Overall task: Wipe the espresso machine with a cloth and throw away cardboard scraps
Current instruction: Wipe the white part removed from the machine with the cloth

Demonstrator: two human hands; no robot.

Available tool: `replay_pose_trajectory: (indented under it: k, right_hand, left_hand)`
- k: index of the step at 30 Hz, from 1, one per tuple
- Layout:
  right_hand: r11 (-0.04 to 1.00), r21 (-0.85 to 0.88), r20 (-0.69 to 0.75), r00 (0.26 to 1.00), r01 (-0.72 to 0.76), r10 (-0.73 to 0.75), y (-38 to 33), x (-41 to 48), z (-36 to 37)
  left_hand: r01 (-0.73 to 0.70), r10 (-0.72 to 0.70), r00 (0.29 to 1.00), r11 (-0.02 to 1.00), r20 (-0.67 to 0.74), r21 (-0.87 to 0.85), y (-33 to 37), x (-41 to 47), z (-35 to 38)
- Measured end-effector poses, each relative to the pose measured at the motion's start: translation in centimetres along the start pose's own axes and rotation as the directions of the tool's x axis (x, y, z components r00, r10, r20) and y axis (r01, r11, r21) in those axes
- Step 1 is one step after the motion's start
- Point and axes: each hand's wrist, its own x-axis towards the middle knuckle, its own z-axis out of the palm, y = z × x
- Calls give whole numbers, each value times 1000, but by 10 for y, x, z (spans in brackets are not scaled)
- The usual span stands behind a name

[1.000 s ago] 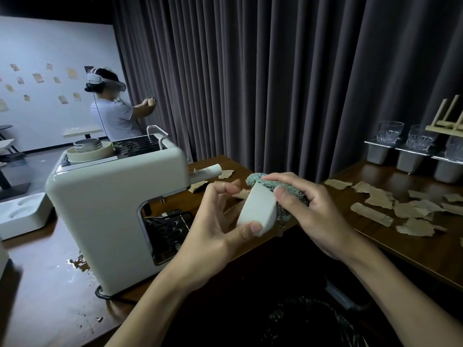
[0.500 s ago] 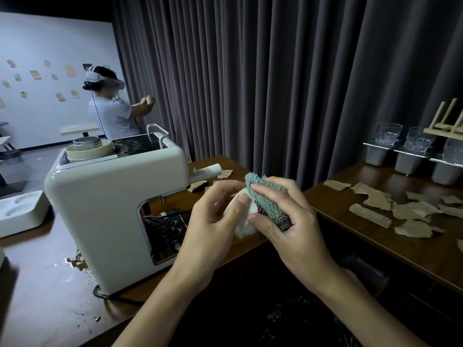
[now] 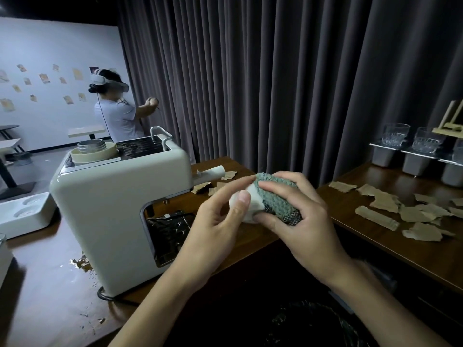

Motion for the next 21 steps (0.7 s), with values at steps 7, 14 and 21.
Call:
replay_pose_trajectory:
  k: [7, 14, 21]
  right_hand:
    - [984, -104, 31, 990, 143, -140, 5, 5, 4]
    - [999, -35, -73, 997, 27, -30, 11, 7, 11]
    - [997, -5, -11, 997, 75, -75, 18, 9, 10]
  left_hand:
    - [-96, 94, 992, 995, -82, -18, -3, 2, 5]
    - [-65, 53, 986, 995, -161, -71, -10, 2, 8]
    - [-9, -35, 985, 967, -167, -256, -16, 1, 11]
